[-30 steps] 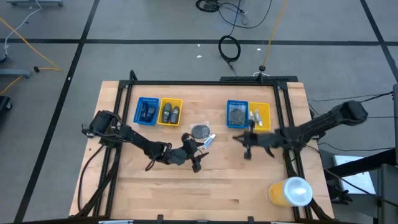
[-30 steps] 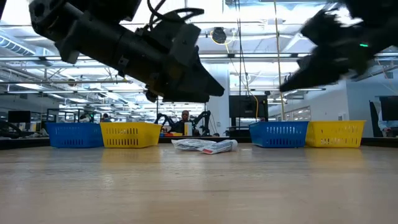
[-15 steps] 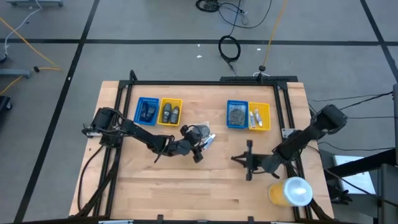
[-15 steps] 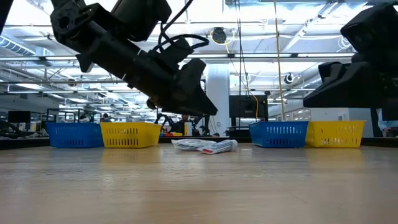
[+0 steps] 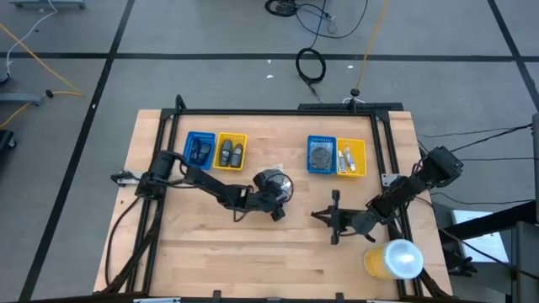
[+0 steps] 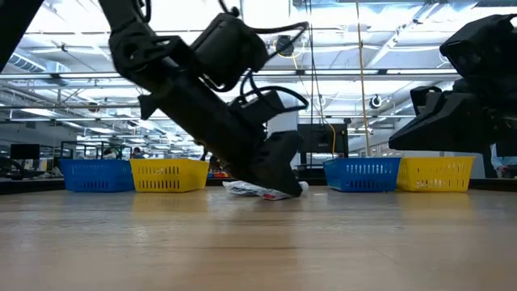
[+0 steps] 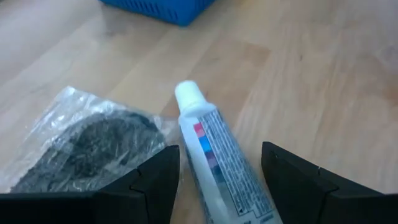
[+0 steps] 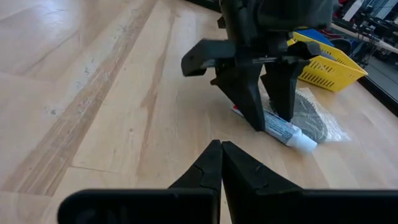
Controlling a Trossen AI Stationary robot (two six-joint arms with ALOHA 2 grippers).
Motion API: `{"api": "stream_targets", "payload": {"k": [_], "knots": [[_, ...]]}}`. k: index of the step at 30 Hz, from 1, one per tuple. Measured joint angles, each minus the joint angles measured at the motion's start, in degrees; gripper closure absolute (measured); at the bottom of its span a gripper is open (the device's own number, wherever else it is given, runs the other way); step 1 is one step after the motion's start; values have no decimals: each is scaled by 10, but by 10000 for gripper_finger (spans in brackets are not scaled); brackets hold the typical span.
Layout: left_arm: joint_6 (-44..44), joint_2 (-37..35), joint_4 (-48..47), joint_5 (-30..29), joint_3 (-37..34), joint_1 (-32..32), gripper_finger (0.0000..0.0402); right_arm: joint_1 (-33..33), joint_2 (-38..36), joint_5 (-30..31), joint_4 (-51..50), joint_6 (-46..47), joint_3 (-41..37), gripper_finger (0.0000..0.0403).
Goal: Pick & Place Travel size toiletries
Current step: Put the white toothpaste into the right yellow bin
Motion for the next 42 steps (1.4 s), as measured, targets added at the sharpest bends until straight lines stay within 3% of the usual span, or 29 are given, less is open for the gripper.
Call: {"api": "stream_targets", "payload": {"k": [9, 14, 18, 21, 25, 31, 34, 38, 42], "knots": [[-1, 11, -49, 19, 31, -9, 188, 0, 0, -1, -1, 0, 0, 403], [29, 11, -48, 46, 31, -20, 248, 0, 0, -4, -11, 6, 0, 403], [37, 11, -43, 62, 31, -27, 303, -5, 0, -41, -18, 27, 0, 396], [47, 11, -21, 84, 31, -32, 334, -14, 0, -60, -19, 44, 0, 368], [78, 12, 25, 133, 31, -41, 360, -27, 0, -77, -19, 64, 0, 302], [111, 12, 77, 143, 31, -59, 363, -43, 0, -83, -14, 97, 0, 184], [109, 12, 107, 139, 31, -63, 357, -57, 0, -144, 7, 105, 0, 138], [108, 12, 112, 135, 44, -64, 356, -70, 0, -167, 18, 104, 21, 110], [107, 12, 112, 135, 61, -66, 356, -76, 0, -167, 16, 102, 39, 119]]}}
